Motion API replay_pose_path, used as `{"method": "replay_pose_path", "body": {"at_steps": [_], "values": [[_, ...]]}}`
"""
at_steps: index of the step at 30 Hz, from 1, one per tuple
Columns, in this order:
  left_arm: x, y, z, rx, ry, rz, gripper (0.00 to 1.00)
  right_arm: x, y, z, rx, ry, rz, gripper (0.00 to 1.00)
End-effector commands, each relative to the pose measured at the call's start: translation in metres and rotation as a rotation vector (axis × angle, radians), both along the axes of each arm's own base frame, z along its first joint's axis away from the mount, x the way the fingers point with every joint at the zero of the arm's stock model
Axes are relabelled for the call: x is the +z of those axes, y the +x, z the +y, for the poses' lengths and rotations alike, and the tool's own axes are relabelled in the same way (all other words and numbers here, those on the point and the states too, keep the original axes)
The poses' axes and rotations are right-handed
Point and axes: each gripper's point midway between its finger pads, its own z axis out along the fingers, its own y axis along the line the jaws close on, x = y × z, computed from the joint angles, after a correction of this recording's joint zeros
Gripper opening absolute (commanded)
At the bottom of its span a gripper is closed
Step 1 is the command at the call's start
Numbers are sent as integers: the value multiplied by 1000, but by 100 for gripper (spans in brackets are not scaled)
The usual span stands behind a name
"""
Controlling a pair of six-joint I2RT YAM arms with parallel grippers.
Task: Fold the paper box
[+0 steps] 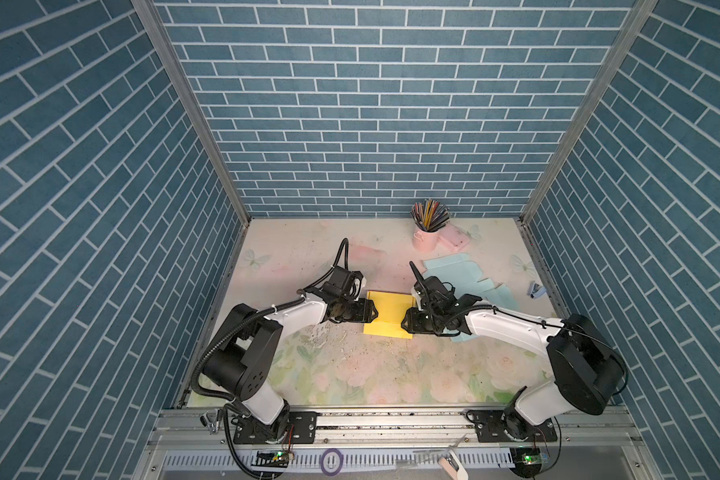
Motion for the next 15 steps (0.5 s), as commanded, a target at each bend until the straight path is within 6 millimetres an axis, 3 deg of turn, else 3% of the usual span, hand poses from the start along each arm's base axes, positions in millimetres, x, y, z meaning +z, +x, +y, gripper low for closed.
{"method": "replay_pose_path", "body": {"at_steps": [1, 9, 15], "values": [[-2, -5, 5, -1, 30, 0, 69, -33, -20, -21, -28, -98, 103, 44], [-16, -4, 3, -7, 31, 23, 61, -23, -21, -24, -35, -96, 88, 47], [-14, -4, 2, -9, 23, 18, 59, -32, -25, -24, -38, -101, 112, 46]]}}
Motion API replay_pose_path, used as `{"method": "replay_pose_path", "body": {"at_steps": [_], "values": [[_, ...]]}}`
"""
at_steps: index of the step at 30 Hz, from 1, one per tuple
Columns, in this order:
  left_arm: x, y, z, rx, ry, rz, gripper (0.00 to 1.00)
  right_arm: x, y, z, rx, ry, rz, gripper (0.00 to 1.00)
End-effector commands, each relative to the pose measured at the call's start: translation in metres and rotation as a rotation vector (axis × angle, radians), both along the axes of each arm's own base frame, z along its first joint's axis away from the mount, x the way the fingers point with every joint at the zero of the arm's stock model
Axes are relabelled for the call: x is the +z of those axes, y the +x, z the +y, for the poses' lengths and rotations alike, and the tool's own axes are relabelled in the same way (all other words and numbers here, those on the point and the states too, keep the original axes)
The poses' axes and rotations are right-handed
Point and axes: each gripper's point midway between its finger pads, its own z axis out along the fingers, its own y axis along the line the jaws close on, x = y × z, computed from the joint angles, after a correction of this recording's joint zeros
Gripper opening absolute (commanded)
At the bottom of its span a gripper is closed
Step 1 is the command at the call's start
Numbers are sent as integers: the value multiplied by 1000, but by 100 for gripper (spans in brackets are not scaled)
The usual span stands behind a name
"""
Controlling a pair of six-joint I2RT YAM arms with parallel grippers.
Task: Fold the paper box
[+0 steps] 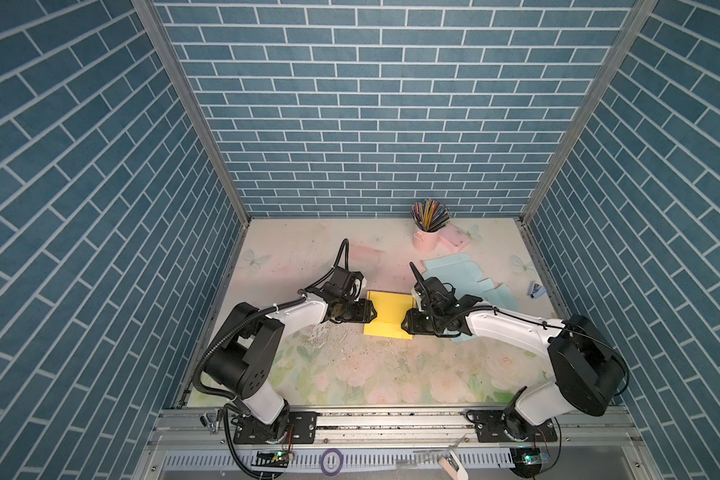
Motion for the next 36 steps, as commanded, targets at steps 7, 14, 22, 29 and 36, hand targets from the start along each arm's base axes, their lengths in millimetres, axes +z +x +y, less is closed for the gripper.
{"method": "replay_pose_path", "body": {"at_steps": [7, 14, 22, 29, 36], "values": [[-5, -5, -3, -9, -13, 18, 55, -34, -24, -18, -30, -94, 123, 45], [-4, -6, -4, -7, -22, 19, 55, -36, -30, -23, -40, -113, 126, 49], [-8, -8, -3, -5, -20, 25, 53, -33, -27, -14, -28, -95, 112, 47], [-9, -8, -3, -5, -19, 28, 52, -22, -22, -6, 7, -101, 75, 47], [-10, -9, -3, -7, -18, 29, 52, -15, -22, -7, 24, -120, 47, 49]]}}
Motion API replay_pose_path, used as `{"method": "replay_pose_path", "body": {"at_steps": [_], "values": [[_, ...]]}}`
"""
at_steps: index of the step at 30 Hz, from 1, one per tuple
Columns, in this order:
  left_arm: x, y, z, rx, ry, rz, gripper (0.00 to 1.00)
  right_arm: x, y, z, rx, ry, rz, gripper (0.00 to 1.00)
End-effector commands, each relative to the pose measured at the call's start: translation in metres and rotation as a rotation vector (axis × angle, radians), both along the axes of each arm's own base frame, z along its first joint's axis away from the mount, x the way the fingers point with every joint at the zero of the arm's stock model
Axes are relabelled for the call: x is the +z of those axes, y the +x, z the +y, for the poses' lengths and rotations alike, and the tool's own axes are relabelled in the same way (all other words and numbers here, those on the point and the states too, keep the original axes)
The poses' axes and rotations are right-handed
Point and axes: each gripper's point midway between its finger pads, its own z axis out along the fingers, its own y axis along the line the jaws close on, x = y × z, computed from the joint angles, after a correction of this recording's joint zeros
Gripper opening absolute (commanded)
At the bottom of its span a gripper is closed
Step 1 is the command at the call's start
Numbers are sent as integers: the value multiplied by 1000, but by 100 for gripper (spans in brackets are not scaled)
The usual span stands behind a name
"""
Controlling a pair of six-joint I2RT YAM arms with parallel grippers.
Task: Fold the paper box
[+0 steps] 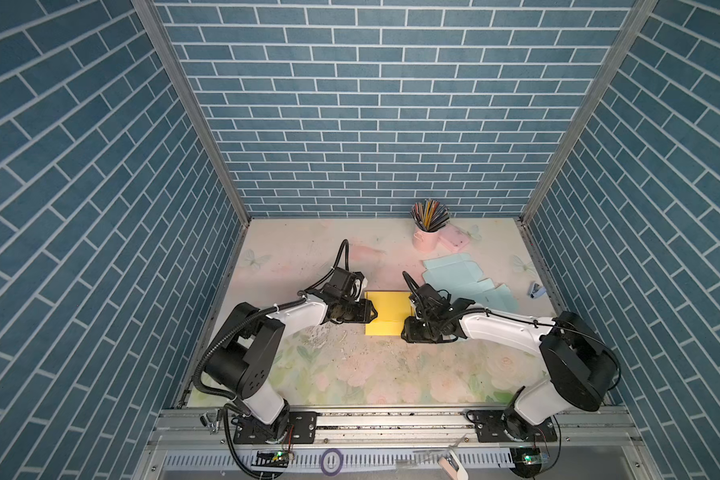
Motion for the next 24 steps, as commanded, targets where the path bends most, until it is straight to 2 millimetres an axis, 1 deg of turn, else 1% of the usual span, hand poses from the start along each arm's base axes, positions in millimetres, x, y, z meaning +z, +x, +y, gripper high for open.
{"method": "replay_pose_path", "body": {"at_steps": [1, 9, 19, 24], "values": [[-11, -7, 2, -2, 18, 28, 52, 3, 1, -5, 15, -42, -18, 48], [-13, -8, 3, -3, 20, 33, 51, 6, 5, -2, 50, -80, -35, 48], [-14, -8, 1, -7, 16, 37, 51, 8, 13, 12, 84, -66, -42, 47], [-16, -8, 1, -8, 16, 45, 50, 3, 13, 6, 85, -102, -44, 45]]}}
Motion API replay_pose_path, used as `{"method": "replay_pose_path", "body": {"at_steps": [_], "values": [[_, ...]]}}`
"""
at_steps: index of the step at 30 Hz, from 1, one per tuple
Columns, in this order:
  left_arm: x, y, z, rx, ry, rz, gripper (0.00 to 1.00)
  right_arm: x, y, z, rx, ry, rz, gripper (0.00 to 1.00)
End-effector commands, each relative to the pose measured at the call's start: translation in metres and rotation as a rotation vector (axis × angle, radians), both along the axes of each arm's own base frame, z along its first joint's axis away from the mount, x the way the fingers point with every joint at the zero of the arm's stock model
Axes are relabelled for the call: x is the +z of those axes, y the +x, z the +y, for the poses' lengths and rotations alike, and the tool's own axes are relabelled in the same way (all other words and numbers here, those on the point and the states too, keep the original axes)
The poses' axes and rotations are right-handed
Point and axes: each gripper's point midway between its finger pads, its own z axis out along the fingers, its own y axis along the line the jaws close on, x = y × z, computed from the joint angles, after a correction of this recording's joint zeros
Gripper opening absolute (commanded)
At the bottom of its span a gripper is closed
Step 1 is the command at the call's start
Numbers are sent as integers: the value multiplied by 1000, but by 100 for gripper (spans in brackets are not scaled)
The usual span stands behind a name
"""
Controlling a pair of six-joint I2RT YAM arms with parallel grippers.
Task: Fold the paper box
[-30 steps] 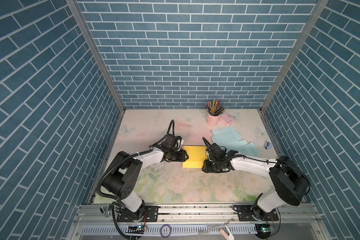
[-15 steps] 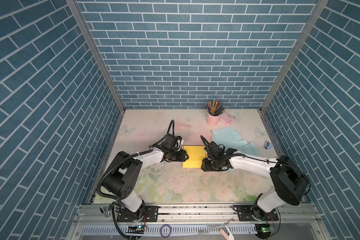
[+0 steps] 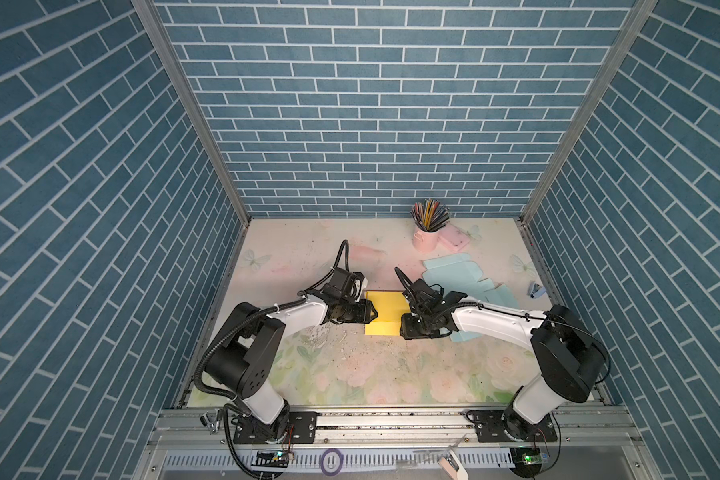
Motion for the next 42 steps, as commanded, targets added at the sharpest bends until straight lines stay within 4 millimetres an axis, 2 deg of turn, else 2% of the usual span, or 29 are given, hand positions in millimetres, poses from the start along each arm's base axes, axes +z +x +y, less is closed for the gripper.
{"method": "replay_pose_path", "body": {"at_steps": [1, 8, 18, 30, 36, 42], "values": [[-17, -8, 2, -6, 23, 48, 50, -2, 5, -4, 21, -56, -33, 45], [-19, -7, 0, -9, 22, 55, 49, -19, 12, -17, 42, -158, -55, 37], [-23, -8, -1, -14, 21, 67, 48, -25, 28, -21, 40, -215, -115, 29], [-23, -8, 0, -21, 29, 67, 48, -29, 44, -38, 13, -269, -142, 32], [-19, -8, 1, -16, 32, 61, 48, -27, 52, -30, 5, -236, -153, 32], [2, -15, 11, 4, 40, 37, 67, -28, 48, -33, 5, -229, -157, 32]]}}
